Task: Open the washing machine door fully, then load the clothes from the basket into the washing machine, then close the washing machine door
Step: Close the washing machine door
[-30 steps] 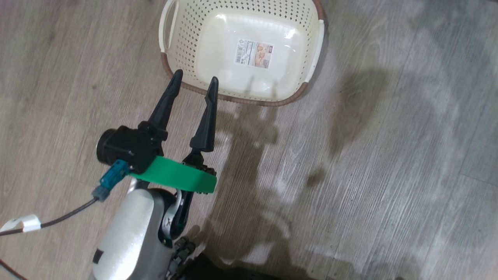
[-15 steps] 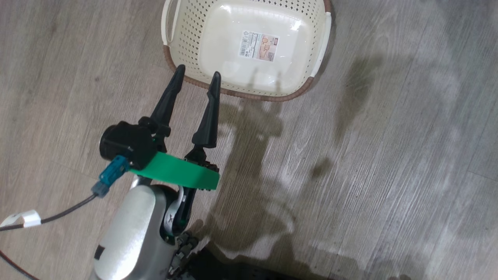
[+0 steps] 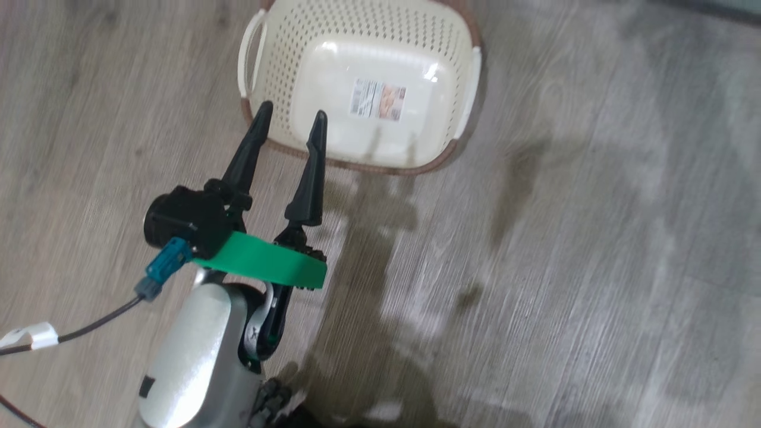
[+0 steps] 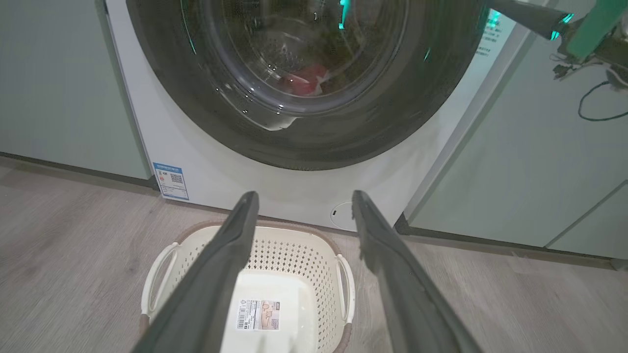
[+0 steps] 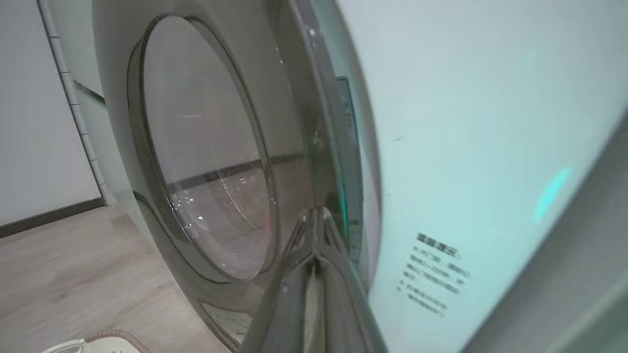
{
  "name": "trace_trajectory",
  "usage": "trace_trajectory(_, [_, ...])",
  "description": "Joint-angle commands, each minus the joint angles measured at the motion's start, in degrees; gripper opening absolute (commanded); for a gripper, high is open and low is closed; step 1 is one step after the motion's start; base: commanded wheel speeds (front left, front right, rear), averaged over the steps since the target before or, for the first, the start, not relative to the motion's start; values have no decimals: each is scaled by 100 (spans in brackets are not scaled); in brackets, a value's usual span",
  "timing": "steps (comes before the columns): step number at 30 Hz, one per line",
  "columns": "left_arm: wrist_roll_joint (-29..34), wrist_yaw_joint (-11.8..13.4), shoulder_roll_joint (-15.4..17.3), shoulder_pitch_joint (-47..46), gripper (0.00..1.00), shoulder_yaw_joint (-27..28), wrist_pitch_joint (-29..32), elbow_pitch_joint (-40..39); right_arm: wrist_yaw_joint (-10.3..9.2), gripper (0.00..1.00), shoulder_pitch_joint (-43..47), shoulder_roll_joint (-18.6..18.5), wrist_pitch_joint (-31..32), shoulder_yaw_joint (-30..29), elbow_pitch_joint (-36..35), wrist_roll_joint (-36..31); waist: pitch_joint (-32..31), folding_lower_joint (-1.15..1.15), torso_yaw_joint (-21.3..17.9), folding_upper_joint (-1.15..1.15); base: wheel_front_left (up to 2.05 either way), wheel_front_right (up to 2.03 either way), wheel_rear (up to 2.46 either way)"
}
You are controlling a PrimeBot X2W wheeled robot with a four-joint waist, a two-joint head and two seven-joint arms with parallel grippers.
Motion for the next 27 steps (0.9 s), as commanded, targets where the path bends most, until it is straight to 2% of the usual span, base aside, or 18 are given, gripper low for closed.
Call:
trace_trajectory(1, [67,-58,80,88,100,255,-55,-97,-44,0,442,4,-28,-169,-295,81,-396,0,-192,0,0,0,0])
trace_trajectory(9, [272,-195,80,392,100,491,-55,99,-44,0,2110,59,-28,-1086,-1275,591,-1384,0,-648,0,0,0,0])
trace_trajectory(16, [318,-266,80,667,100,749,-55,250,-44,0,3393,266,-28,-1500,-1959,822,-1994,0,-1034,0,0,0,0])
trace_trajectory(18, [318,-288,80,799,100,881,-55,321,-44,0,4006,362,-28,-1813,-2252,780,-2258,0,-1207,0,0,0,0])
trace_trajectory(19, [318,-288,80,799,100,881,-55,321,-44,0,4006,362,-28,-1813,-2252,780,-2258,0,-1207,0,0,0,0])
trace_trajectory(27, [342,-305,80,1132,100,1059,-55,447,-44,0,5712,764,-28,-2789,-3029,390,-2800,0,-1481,0,0,0,0])
